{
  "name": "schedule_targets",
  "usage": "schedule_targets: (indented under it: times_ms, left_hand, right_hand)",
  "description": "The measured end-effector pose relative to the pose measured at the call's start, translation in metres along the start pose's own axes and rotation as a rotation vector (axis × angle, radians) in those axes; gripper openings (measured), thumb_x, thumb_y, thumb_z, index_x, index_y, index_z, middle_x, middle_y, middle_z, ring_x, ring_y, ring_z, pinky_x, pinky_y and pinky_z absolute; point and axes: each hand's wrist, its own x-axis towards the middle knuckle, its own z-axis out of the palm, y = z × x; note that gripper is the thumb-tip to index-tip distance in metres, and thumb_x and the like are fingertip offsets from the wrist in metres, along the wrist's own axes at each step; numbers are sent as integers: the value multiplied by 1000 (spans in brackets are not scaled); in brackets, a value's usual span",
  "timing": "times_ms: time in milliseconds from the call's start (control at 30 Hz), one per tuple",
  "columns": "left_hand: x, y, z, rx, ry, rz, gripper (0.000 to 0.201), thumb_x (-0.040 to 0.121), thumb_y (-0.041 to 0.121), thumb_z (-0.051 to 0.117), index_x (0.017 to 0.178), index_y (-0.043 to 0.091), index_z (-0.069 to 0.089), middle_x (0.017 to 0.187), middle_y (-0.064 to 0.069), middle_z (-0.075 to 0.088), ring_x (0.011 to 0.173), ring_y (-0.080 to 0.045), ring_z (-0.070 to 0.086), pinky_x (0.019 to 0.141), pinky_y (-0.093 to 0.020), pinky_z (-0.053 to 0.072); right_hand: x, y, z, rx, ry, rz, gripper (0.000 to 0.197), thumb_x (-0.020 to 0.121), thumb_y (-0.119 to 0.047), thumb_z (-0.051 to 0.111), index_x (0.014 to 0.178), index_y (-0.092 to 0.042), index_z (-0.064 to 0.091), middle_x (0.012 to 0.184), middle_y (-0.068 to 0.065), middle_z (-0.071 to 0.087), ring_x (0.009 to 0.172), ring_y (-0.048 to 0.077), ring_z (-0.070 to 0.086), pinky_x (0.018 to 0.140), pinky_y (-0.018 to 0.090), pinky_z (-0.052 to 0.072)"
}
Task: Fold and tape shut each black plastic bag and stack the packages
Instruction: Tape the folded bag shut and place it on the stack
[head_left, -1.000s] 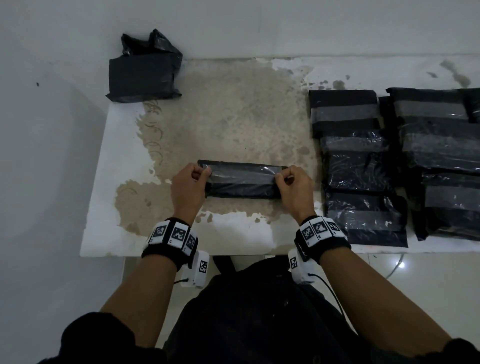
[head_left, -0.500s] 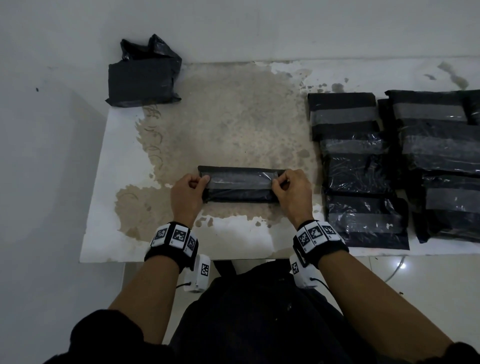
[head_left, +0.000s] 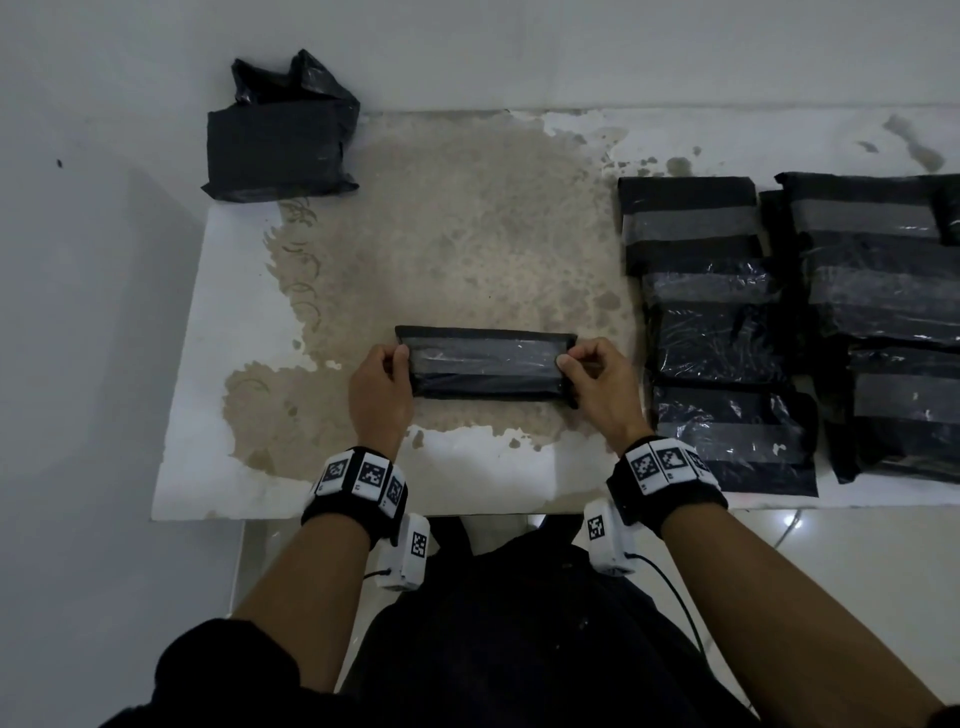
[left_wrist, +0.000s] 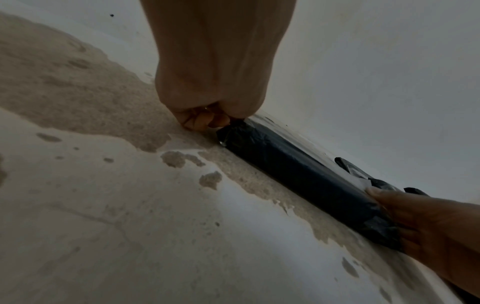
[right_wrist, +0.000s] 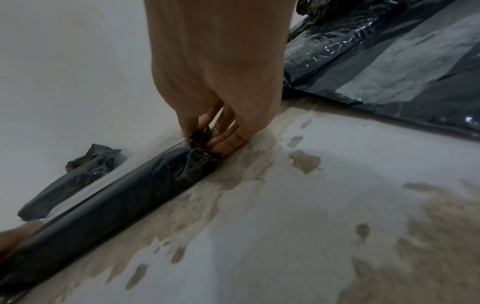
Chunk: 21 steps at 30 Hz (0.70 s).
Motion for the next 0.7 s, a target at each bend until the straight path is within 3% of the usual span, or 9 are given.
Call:
schedule_targets:
  times_ms: [167,333,467,600,667,700]
  left_hand:
    - [-1,4,1,48,-4,-51,33,106,31,47,92,5,62,81,-2,59,73,-23,53,63,-30,35]
    - [-1,-2,0,114,-36,-89,33,106,29,45,88,6,60,84,-13,67,74,-30,59,61,-32,38]
    - [-1,-4,-5,115,-44,-86,30,104,27,51,89,5,65,88,-11,70,75,-22,56,65,-28,37]
    - [-2,3,-14,30,55,-163,19,100,23,53,100,8,65,97,-10,70,84,-25,61,69,-29,40]
    - [-6,11,-16,31,136,-102,16,98,18,52,108,10,62,107,-9,64,88,-24,58,71,-31,40]
    - [-9,16,-15,56,154,9,18,97,16,52,111,10,61,112,-10,60,92,-25,57,73,-33,42]
  right_hand:
    - [-1,0,1,23,7,5,6,96,-11,66,91,-14,64,92,-6,65,87,6,60,75,13,49]
    - [0,-2,2,26,23,33,7,96,-11,66,90,-15,65,90,-4,66,85,9,60,80,21,51]
    - [0,-4,3,25,39,42,8,96,-12,66,88,-15,65,91,-2,67,87,12,61,82,24,50]
    - [3,-3,3,20,49,70,8,93,-14,68,86,-15,66,90,0,68,88,15,62,86,33,53]
    - [3,-4,5,10,66,71,9,93,-16,69,85,-15,65,89,-1,68,88,15,62,84,31,53]
    - [3,-4,6,4,78,67,11,93,-18,70,84,-15,65,88,-2,67,86,14,61,82,27,52]
